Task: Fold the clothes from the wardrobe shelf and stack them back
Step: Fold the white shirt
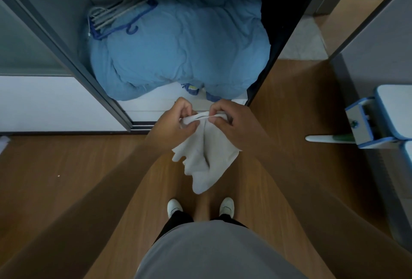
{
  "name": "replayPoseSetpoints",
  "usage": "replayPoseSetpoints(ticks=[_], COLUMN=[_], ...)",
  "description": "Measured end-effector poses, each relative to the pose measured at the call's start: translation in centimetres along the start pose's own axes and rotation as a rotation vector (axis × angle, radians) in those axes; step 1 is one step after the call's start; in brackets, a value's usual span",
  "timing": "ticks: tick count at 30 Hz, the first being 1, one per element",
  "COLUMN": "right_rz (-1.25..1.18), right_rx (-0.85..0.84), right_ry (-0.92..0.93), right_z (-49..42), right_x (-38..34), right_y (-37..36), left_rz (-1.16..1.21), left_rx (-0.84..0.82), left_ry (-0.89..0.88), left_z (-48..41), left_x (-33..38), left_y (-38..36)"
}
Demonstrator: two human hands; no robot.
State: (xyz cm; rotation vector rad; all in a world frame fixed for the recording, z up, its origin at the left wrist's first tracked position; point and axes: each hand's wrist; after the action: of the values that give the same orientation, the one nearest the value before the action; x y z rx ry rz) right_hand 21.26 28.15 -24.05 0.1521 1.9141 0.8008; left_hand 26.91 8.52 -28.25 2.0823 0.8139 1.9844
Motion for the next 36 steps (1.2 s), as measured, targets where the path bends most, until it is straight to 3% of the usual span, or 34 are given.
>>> replayPoseSetpoints(ticks=[6,12,19,27,32,36], right_rz=[0.042,0.057,0.099,0.081,0.06,0.022], right_rx=[0.04,0.045,-0.028,-0.071,-0.092,-0.083], right_ry=[0.033,-0.01,-0.021,-0.027,-0.018,-0.027], right_z=[-0.4,-1.0,-1.3,-0.7,-0.2,-0.1], right_x=[-0.5,-1.1,-1.0,-1.0,-1.1,-1.2], right_y=[0.0,-0.4,-1.0,-0.8,-0.6,-0.1], left_rz=[-0.105,-0.022,0.07,-0.279,-0.417,-0.465], left_rx=[0.062,0.177,0.189,0.04,-0.11,-0.092], left_ry=[0.022,-0.015,-0.087,-0.338,-0.145,0.079], left_z=[1.5,2.1,1.5,0.8,1.4,2.3], left_x=[-2.8,-2.4,0.0,-0.6,-3.8,-7.5], left_y=[-0.6,-1.2,-1.4,-0.8,-1.2,-1.2])
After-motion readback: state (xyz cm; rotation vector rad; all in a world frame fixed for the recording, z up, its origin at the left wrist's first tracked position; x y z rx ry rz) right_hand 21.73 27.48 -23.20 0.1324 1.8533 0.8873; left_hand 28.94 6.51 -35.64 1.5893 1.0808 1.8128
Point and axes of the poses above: each hand's wrist, its own z-axis away from the middle knuckle, its own y-axis out of the back of the hand, x = y × z, and after that the axes turned 14 degrees about x, right-handed
